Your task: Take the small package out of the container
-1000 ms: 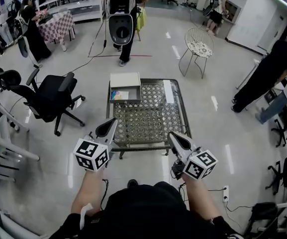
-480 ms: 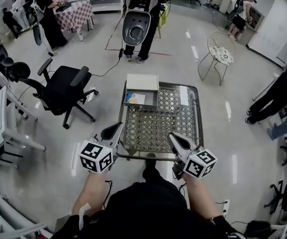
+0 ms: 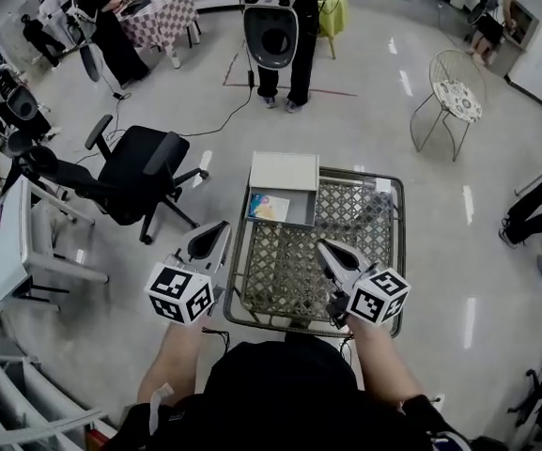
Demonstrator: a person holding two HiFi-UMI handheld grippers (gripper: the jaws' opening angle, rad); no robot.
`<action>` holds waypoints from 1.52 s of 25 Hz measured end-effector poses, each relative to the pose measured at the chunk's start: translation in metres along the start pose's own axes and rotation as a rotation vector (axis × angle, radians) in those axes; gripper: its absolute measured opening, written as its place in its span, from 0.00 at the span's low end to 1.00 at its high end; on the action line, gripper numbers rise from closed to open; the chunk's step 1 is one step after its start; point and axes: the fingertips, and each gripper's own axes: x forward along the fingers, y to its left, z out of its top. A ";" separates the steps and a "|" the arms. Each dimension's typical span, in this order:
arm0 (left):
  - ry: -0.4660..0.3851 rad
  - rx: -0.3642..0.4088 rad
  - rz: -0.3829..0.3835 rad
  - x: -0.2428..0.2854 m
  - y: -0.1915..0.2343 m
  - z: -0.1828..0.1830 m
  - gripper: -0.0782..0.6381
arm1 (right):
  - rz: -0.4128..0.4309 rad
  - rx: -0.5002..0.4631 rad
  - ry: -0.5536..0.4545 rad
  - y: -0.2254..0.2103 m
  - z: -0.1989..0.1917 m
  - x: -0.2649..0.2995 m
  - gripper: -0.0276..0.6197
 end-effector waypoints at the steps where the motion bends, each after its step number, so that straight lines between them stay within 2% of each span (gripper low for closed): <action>1: 0.002 0.008 0.008 0.007 0.003 0.005 0.12 | 0.005 0.006 0.010 -0.009 0.002 0.007 0.06; 4: 0.026 0.028 0.019 0.025 0.010 0.009 0.12 | 0.019 0.029 0.050 -0.031 0.003 0.027 0.06; 7: 0.061 0.013 0.020 0.037 0.020 -0.003 0.12 | 0.009 0.062 0.097 -0.045 -0.011 0.047 0.06; 12: 0.104 -0.029 -0.022 0.062 0.044 -0.032 0.12 | -0.054 0.069 0.189 -0.071 -0.040 0.088 0.06; 15: 0.140 -0.046 -0.044 0.076 0.059 -0.053 0.12 | -0.080 0.067 0.235 -0.079 -0.054 0.109 0.10; 22: 0.204 -0.064 -0.042 0.120 0.104 -0.098 0.12 | -0.206 0.021 0.305 -0.119 -0.076 0.157 0.11; 28: 0.253 -0.079 -0.062 0.152 0.122 -0.139 0.12 | -0.293 -0.007 0.438 -0.162 -0.116 0.188 0.23; 32: 0.263 -0.123 -0.108 0.169 0.124 -0.168 0.12 | -0.349 -0.009 0.575 -0.200 -0.158 0.203 0.33; 35: 0.292 -0.141 -0.115 0.179 0.129 -0.188 0.21 | -0.416 -0.010 0.673 -0.225 -0.180 0.210 0.44; 38: 0.333 -0.156 -0.116 0.186 0.134 -0.206 0.27 | -0.439 0.028 0.727 -0.235 -0.194 0.216 0.53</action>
